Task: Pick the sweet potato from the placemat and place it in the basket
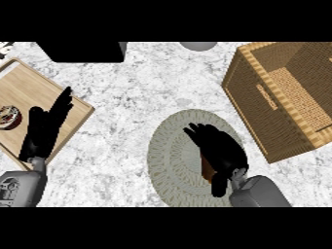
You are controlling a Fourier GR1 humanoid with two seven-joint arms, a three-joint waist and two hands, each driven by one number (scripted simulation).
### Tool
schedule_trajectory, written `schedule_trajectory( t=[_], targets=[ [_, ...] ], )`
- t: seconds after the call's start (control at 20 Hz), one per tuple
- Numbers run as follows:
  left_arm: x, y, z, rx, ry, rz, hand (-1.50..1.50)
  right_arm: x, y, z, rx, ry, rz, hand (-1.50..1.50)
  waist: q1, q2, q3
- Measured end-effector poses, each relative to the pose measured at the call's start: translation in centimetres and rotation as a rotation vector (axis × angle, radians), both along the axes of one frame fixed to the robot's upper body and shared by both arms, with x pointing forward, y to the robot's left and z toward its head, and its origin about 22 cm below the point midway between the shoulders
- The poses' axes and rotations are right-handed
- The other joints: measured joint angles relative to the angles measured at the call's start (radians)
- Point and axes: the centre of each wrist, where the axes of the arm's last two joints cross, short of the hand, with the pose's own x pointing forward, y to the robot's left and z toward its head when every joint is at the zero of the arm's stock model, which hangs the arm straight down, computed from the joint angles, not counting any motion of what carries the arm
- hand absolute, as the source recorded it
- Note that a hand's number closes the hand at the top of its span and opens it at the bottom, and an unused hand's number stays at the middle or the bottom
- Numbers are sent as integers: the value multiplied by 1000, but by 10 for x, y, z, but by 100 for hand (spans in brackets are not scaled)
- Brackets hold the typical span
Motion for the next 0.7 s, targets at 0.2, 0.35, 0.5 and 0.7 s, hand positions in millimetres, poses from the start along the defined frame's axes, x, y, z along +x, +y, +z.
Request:
schedule_trajectory(
  t=[0.2, 0.35, 0.5, 0.7],
  targets=[
    [4, -3, 0, -1, -3, 2, 0, 2, -4, -9, 0, 7, -7, -150, -1, 0, 0],
    [3, -2, -2, 0, -7, 2, 0, -2, -8, -22, -2, 1, -5, 150, -1, 0, 0],
    [2, -7, -3, -2, -1, -3, 0, 0, -9, -28, -26, -4, 28, 150, -1, -1, -1],
    [5, -5, -4, -6, -4, 4, 0, 5, -6, -28, -63, -69, 80, 150, 0, -2, -2]
  ],
)
